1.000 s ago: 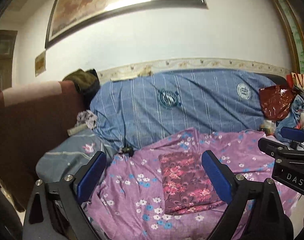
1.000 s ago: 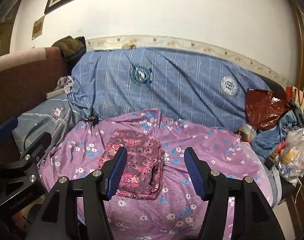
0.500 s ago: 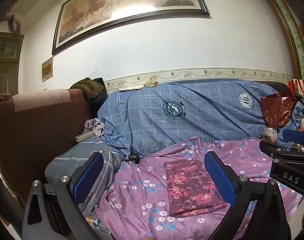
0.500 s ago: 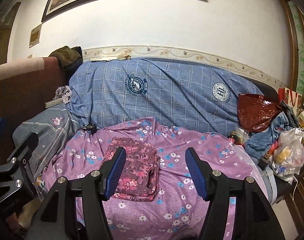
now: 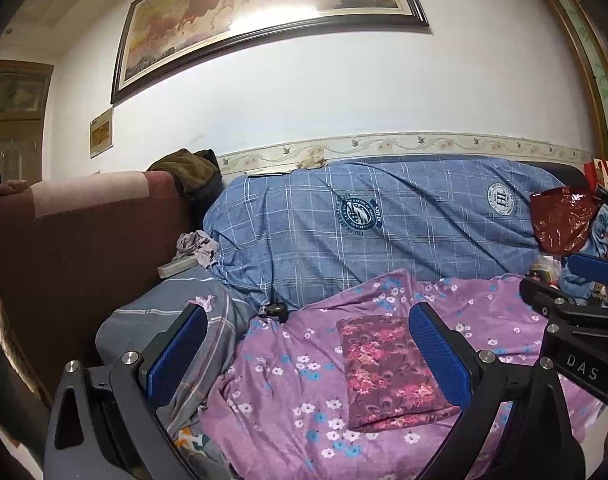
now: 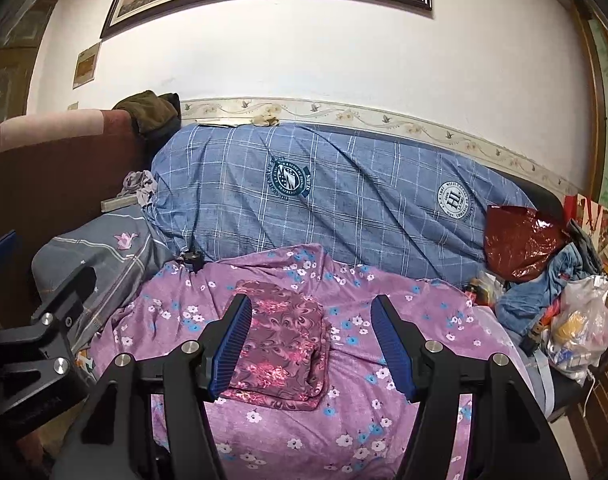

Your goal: Fold small clothes

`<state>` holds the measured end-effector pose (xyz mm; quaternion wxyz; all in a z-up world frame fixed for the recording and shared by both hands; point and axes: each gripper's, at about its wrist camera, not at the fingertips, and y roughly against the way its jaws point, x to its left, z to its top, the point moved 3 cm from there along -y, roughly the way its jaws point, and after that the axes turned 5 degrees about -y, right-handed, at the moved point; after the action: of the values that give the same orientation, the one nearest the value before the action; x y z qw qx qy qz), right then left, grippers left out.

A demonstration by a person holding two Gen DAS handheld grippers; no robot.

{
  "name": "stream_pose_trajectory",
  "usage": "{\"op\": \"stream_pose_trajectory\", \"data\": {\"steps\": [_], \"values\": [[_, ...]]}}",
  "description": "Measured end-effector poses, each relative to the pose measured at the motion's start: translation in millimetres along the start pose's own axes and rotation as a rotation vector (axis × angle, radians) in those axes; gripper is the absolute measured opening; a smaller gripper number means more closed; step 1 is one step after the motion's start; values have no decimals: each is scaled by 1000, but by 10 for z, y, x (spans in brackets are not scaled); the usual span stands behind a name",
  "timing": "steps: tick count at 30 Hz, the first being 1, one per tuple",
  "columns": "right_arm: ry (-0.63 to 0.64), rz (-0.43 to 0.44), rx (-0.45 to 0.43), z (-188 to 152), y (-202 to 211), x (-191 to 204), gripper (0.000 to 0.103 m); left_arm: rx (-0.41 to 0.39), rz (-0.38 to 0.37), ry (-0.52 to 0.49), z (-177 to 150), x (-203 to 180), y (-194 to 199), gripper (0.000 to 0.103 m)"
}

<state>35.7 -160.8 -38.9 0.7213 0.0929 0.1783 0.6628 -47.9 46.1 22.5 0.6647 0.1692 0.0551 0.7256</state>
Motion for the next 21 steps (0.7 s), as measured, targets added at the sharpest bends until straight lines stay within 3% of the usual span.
{"op": "stream_pose_trajectory", "data": {"steps": [21], "values": [[-42, -18, -28, 44, 19, -185, 64, 0, -7, 1, -7, -63, -9, 102]]}}
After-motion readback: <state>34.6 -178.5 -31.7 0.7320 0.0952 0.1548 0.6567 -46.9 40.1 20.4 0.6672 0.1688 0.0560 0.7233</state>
